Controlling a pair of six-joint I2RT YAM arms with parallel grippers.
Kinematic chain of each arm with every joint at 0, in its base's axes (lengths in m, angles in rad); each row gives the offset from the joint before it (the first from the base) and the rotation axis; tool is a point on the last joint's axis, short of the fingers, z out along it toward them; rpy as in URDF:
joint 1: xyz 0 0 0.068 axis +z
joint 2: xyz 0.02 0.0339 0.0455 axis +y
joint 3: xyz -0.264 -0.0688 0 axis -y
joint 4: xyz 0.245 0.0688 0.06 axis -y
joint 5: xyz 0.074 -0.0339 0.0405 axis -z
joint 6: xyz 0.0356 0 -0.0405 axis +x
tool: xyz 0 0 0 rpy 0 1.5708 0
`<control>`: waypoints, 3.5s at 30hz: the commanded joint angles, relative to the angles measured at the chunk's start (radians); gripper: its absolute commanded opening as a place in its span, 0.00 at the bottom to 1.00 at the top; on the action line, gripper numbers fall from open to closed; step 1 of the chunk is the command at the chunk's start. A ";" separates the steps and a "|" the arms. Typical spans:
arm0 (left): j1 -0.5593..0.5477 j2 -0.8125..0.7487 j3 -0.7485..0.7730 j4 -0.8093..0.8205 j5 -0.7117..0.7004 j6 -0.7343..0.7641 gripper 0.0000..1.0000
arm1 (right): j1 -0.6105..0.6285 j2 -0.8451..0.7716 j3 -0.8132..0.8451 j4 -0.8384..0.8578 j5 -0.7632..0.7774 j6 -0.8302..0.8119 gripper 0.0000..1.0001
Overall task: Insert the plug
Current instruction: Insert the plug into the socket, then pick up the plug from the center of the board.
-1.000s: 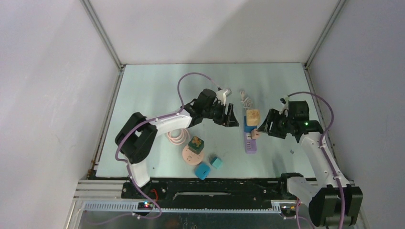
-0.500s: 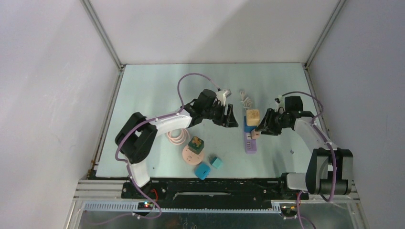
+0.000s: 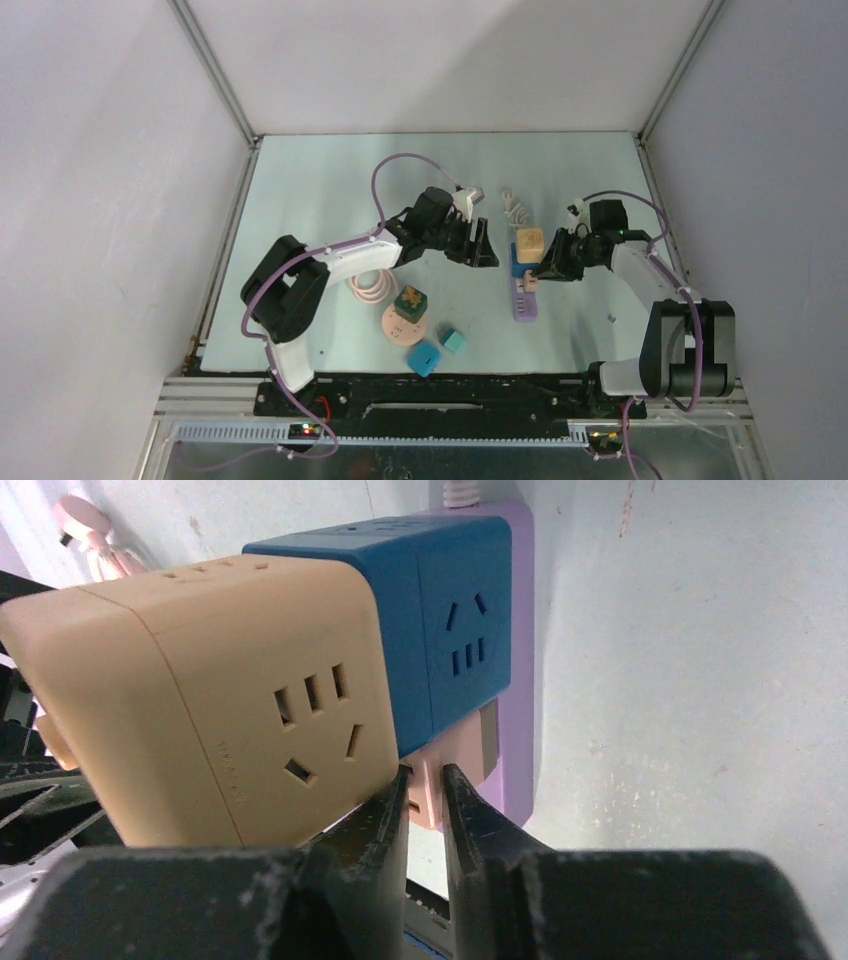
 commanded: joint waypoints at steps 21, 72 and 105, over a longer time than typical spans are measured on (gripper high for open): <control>0.033 -0.361 0.014 -0.209 -0.132 0.235 0.77 | 0.050 -0.216 0.105 -0.245 0.162 -0.040 0.63; -0.386 -0.104 -0.197 -0.388 -0.152 1.282 0.41 | -0.058 -0.487 0.058 -0.398 -0.022 -0.058 0.94; -0.192 -0.697 -0.223 -0.077 -0.148 0.839 0.16 | 0.532 -0.223 0.383 -0.051 -0.026 0.329 0.70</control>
